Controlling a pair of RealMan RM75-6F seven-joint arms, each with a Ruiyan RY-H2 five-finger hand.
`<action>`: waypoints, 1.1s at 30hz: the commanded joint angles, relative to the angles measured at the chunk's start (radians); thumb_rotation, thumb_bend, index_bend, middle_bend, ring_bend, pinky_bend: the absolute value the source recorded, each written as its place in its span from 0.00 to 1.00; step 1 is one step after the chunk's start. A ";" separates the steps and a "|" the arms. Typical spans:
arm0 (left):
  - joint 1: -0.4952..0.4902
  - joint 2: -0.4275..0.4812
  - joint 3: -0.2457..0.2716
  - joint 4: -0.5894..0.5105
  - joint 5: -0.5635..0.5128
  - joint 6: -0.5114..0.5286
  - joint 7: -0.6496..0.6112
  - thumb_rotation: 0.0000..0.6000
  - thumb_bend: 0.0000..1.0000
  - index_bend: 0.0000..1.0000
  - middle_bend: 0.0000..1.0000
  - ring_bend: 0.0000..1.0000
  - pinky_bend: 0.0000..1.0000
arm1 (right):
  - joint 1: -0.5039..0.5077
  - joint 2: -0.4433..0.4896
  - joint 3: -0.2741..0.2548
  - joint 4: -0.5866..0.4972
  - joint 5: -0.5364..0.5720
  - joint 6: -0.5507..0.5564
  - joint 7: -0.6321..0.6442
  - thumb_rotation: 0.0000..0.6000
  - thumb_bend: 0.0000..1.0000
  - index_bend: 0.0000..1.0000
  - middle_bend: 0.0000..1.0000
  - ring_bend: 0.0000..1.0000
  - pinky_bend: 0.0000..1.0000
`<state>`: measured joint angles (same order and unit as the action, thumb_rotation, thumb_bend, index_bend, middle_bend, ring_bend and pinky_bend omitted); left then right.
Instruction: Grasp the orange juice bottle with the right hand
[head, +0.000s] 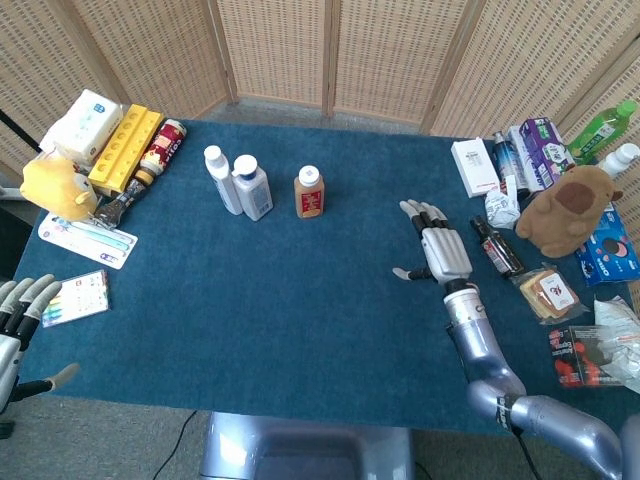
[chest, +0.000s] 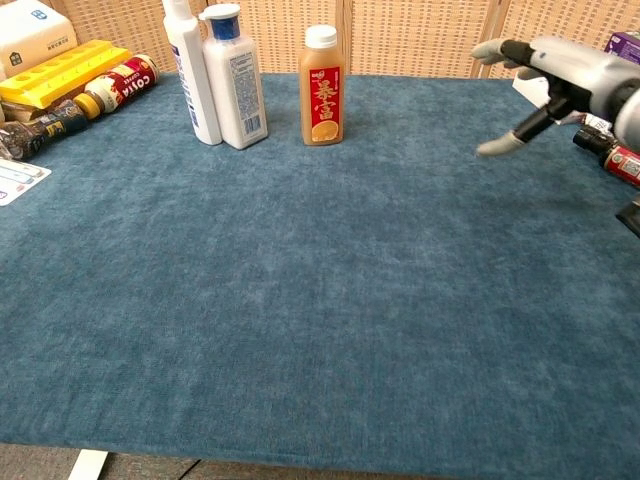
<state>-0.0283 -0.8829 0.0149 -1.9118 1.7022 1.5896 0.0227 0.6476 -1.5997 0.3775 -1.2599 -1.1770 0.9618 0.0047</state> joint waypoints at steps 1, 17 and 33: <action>0.000 -0.003 0.000 0.001 0.002 -0.001 0.006 1.00 0.00 0.03 0.00 0.00 0.00 | 0.063 -0.049 0.058 0.100 0.061 -0.073 0.070 1.00 0.00 0.00 0.00 0.00 0.00; -0.021 -0.033 -0.025 0.011 -0.089 -0.049 0.050 1.00 0.00 0.03 0.00 0.00 0.00 | 0.319 -0.203 0.218 0.534 0.266 -0.446 0.390 1.00 0.00 0.00 0.00 0.00 0.00; -0.035 -0.050 -0.044 0.032 -0.154 -0.077 0.063 1.00 0.00 0.03 0.00 0.00 0.00 | 0.509 -0.363 0.242 0.762 0.259 -0.587 0.513 1.00 0.00 0.00 0.00 0.00 0.00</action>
<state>-0.0633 -0.9333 -0.0284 -1.8797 1.5485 1.5126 0.0856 1.1410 -1.9489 0.6153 -0.5098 -0.9151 0.3834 0.5094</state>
